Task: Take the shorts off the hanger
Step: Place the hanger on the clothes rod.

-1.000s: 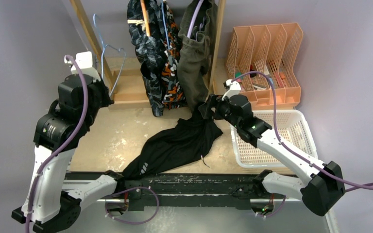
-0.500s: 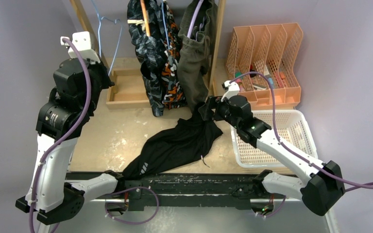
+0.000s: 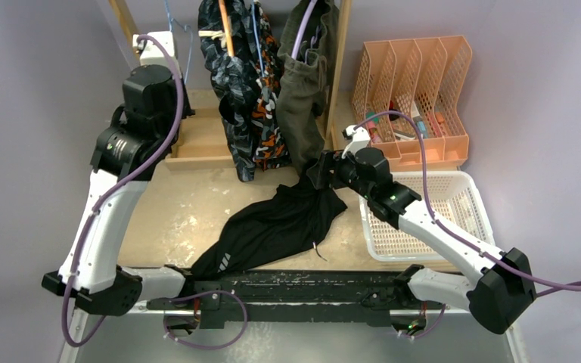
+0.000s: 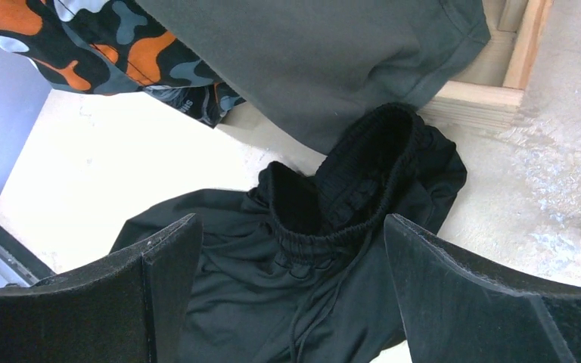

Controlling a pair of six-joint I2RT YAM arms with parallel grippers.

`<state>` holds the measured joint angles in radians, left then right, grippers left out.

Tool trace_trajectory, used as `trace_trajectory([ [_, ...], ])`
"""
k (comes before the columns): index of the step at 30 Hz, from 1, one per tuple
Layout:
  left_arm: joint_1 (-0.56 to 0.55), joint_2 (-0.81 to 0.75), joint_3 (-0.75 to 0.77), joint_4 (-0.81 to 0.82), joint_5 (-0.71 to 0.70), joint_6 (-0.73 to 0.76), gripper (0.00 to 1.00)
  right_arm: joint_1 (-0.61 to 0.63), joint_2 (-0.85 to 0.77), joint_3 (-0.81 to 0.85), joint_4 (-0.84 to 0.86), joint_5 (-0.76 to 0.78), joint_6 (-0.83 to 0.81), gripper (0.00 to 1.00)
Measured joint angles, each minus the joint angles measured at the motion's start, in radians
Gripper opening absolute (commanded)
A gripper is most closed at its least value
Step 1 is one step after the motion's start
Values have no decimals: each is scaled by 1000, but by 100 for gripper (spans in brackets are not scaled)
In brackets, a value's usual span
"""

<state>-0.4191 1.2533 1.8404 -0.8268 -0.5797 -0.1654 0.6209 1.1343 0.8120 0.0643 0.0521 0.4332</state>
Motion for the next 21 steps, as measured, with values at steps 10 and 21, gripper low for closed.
trace_trajectory([
  [10,0,128,119,11,-6,80,0,0,0,3,-1,-3,-4,90],
  [21,92,158,126,-13,85,78,0,0,11,3,-15,-18,-12,91],
])
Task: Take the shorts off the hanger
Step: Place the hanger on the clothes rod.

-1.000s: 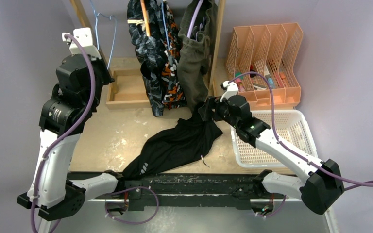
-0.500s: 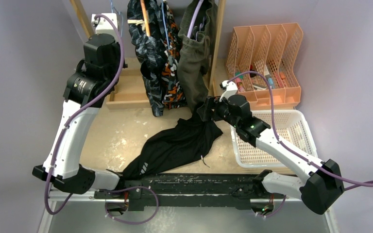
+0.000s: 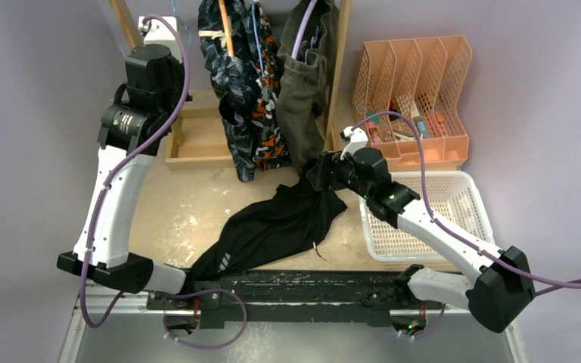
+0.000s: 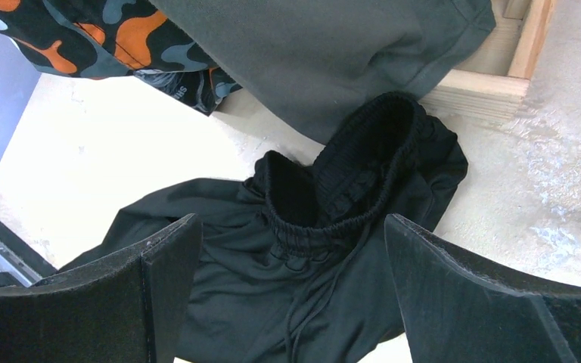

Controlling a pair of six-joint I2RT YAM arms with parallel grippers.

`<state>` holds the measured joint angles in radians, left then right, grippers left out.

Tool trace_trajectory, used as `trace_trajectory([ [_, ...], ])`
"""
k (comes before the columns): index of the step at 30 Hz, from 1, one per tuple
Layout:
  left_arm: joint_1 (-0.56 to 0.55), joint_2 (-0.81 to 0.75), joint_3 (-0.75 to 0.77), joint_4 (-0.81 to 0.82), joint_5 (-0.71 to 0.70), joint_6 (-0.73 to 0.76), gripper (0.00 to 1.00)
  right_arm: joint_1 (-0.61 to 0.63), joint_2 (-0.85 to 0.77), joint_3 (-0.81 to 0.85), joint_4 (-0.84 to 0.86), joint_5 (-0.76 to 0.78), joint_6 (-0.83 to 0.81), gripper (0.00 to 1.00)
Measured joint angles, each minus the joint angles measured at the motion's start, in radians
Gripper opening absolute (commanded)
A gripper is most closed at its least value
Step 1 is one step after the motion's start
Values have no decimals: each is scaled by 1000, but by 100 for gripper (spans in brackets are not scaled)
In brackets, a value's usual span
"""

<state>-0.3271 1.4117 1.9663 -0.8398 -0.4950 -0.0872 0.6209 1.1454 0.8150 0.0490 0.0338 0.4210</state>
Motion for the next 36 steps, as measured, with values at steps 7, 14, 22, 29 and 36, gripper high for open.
trace_trajectory([
  [7,102,3,-17,-6,56,-33,0,0,0,0,-4,-1,-3,91],
  [14,157,-18,-113,18,85,-61,4,0,0,0,-10,-12,-4,91],
  [22,157,-64,-192,34,144,-78,41,0,2,0,-10,-50,-17,91],
  [29,157,-170,-309,29,150,-90,71,0,93,23,-57,-57,-56,93],
  [36,157,-268,-410,-8,147,-112,76,0,137,23,-69,-98,-72,93],
])
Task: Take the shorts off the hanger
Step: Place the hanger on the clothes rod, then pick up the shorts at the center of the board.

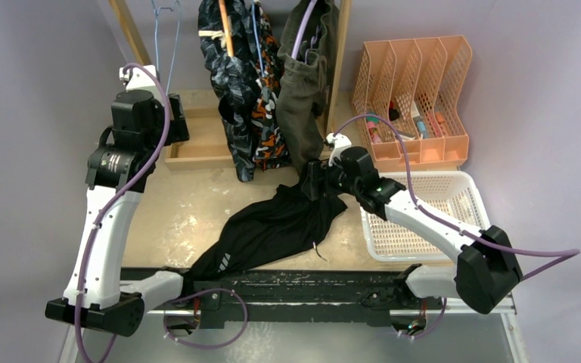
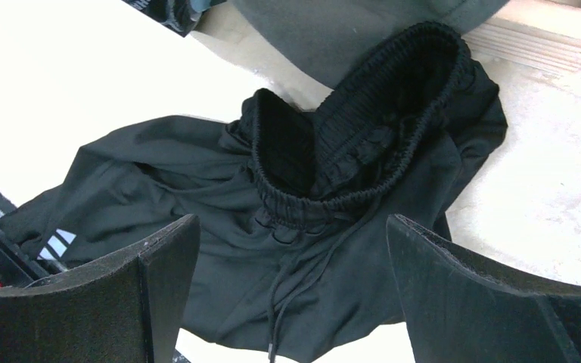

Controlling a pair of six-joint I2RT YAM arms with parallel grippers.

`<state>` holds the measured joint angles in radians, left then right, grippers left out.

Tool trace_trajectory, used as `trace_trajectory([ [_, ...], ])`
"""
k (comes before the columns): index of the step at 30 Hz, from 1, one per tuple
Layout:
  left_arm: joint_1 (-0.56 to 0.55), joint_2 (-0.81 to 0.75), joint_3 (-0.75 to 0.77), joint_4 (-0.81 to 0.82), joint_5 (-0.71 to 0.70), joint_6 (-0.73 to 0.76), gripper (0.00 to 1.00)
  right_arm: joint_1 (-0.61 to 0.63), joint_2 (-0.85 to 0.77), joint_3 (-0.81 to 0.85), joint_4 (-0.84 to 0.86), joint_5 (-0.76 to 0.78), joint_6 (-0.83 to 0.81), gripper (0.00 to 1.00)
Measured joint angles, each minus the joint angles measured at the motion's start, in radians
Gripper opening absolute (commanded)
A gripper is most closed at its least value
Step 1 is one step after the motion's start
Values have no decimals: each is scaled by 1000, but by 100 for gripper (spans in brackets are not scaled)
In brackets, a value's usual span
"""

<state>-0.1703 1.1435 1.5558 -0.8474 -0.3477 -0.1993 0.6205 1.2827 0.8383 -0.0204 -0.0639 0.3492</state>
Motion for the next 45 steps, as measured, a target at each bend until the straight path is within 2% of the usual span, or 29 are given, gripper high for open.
trace_trajectory([
  [7,0,-88,-73,4,0,-53,76,0,18,0,19,-35,-2,94],
  [17,0,-391,-416,36,-41,-262,77,4,122,0,-3,-27,0,99],
  [20,0,-457,-492,36,-42,-308,77,32,171,4,-11,24,5,99],
  [28,0,-440,-562,58,-46,-343,77,225,289,59,-31,244,100,99],
  [33,0,-443,-595,80,-44,-341,77,260,298,59,4,318,183,100],
  [37,0,-440,-618,94,-35,-340,77,278,377,59,46,346,219,99],
  [40,0,-435,-618,107,-26,-340,77,328,449,84,66,427,229,91],
  [45,0,-448,-645,145,-22,-339,78,364,476,76,84,583,280,51],
])
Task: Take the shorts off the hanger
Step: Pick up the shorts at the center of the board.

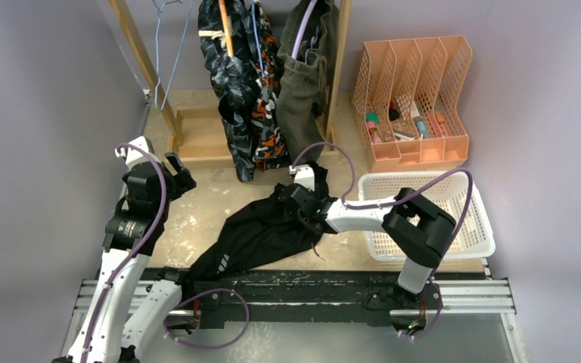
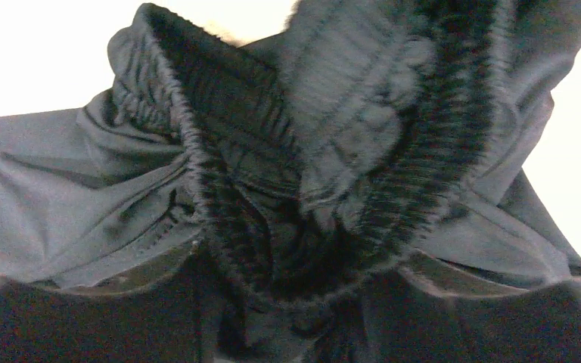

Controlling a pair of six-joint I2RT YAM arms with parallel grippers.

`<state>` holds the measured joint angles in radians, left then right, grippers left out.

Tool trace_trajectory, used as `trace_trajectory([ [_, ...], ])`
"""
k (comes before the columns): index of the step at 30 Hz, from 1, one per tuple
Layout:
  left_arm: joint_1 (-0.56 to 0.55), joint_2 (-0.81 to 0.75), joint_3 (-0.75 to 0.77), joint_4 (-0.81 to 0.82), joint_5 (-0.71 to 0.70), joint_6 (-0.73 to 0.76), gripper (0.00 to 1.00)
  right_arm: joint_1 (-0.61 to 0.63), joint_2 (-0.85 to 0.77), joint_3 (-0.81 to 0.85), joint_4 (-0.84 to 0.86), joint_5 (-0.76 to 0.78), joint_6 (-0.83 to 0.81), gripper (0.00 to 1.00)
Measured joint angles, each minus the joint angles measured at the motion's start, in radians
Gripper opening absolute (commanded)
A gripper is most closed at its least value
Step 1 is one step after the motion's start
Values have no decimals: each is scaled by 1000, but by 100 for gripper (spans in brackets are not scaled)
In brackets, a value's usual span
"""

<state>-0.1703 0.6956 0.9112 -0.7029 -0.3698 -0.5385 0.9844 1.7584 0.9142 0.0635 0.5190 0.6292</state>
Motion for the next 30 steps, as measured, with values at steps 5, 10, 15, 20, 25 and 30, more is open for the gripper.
trace_trajectory([
  [5,0,-48,-101,51,-1,-5,77,-3,-93,-92,-5,45,47,16],
  [10,0,-53,-189,76,4,-23,77,-3,-309,-148,-85,27,9,0],
  [15,0,-45,-195,91,6,-25,77,-3,-623,-98,-145,14,-93,0],
  [20,0,-54,-195,107,6,-27,77,-3,-816,-11,-169,40,-189,0],
  [25,0,-54,-195,111,-1,-27,76,-3,-878,-18,-182,-5,-237,4],
  [30,0,-39,-195,111,-1,-27,76,-3,-798,-86,-167,-138,-233,3],
])
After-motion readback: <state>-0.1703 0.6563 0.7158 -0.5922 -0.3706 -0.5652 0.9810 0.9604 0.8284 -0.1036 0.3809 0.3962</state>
